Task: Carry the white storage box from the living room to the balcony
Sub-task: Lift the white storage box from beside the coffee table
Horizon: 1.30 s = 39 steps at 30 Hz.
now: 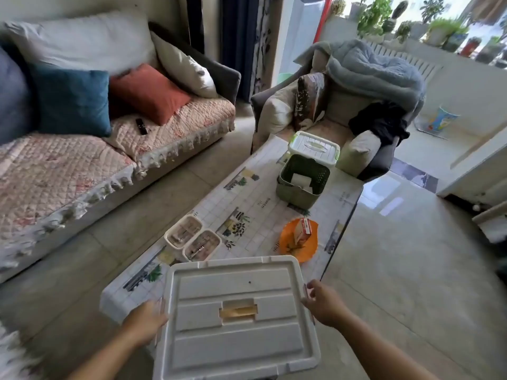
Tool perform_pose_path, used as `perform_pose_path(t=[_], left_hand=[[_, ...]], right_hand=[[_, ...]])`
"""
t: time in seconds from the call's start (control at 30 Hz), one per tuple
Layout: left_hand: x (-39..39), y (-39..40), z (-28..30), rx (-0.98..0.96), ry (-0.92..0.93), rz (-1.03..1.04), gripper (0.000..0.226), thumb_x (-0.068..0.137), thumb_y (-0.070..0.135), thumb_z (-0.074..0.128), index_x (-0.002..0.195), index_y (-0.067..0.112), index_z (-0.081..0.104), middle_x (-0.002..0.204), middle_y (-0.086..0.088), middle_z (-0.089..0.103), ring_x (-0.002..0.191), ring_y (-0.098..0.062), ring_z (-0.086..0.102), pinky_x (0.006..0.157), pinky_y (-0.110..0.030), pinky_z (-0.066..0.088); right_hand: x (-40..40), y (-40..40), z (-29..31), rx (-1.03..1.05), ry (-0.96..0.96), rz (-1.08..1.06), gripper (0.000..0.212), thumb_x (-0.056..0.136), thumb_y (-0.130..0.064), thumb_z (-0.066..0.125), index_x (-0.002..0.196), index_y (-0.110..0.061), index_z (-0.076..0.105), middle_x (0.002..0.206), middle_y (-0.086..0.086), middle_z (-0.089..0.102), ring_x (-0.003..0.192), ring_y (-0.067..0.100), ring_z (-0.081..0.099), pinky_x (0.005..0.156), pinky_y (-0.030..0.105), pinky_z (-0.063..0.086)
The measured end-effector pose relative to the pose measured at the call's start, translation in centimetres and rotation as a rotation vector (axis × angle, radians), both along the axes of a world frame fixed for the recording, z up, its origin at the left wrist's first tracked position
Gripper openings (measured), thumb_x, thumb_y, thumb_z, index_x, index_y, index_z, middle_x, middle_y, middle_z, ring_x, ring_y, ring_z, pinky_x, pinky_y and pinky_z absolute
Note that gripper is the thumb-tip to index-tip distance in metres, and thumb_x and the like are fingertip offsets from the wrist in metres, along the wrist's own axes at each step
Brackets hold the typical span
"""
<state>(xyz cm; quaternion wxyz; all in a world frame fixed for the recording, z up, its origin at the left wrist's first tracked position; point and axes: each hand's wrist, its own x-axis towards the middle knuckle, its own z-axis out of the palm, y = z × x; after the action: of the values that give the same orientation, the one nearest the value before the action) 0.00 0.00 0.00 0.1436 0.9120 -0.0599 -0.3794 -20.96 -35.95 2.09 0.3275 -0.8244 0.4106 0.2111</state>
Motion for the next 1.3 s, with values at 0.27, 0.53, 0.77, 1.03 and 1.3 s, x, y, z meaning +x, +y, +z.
perform_pose_path(t=[0.27, 0.53, 0.77, 1.03, 1.3], left_hand=[[-0.4, -1.5, -3.5, -0.043, 0.084, 0.155, 0.056, 0.087, 0.02, 0.061, 0.137, 0.002, 0.043, 0.139, -0.02, 0.052, 0.125, -0.034, 0.051, 0.097, -0.038, 0.041], [-0.2, -1.7, -5.2, -0.118, 0.087, 0.37, 0.032, 0.086, 0.011, 0.065, 0.113, -0.006, 0.063, 0.104, -0.023, 0.067, 0.099, -0.032, 0.063, 0.089, -0.043, 0.046], [-0.2, -1.7, -5.9, -0.155, 0.098, 0.412, 0.019, 0.088, 0.005, 0.059, 0.071, 0.007, 0.052, 0.073, -0.014, 0.054, 0.071, -0.02, 0.05, 0.063, -0.03, 0.028], [-0.1, -2.3, -5.9, -0.161, 0.119, 0.463, 0.006, 0.089, -0.003, 0.055, 0.085, -0.005, 0.06, 0.092, -0.026, 0.062, 0.083, -0.025, 0.054, 0.068, -0.031, 0.033], [-0.8, -2.9, -4.7, -0.083, 0.183, 0.528, 0.024, 0.088, -0.002, 0.056, 0.109, -0.013, 0.058, 0.113, -0.034, 0.06, 0.106, -0.039, 0.058, 0.094, -0.043, 0.045]], right_hand=[[1.0, -1.9, -3.3, -0.023, 0.067, -0.06, 0.053, 0.086, -0.034, 0.063, 0.132, -0.016, 0.045, 0.127, 0.006, 0.056, 0.109, 0.022, 0.056, 0.074, 0.025, 0.039], [1.9, -1.3, -5.8, 0.124, 0.073, -0.106, 0.008, 0.087, -0.02, 0.057, 0.089, -0.018, 0.05, 0.088, 0.001, 0.055, 0.09, 0.026, 0.057, 0.079, 0.037, 0.051], [2.0, -1.8, -8.0, 0.139, 0.083, -0.17, 0.014, 0.087, -0.012, 0.048, 0.076, -0.02, 0.052, 0.091, 0.007, 0.064, 0.085, 0.023, 0.057, 0.074, 0.031, 0.045], [2.3, -1.9, -8.6, 0.187, 0.069, -0.255, 0.023, 0.087, -0.01, 0.051, 0.069, -0.024, 0.047, 0.073, -0.007, 0.053, 0.074, 0.016, 0.052, 0.063, 0.027, 0.039], [1.5, -1.7, -7.4, 0.203, 0.056, -0.251, 0.01, 0.09, -0.012, 0.054, 0.1, -0.011, 0.054, 0.109, 0.012, 0.061, 0.097, 0.023, 0.054, 0.08, 0.028, 0.041]])
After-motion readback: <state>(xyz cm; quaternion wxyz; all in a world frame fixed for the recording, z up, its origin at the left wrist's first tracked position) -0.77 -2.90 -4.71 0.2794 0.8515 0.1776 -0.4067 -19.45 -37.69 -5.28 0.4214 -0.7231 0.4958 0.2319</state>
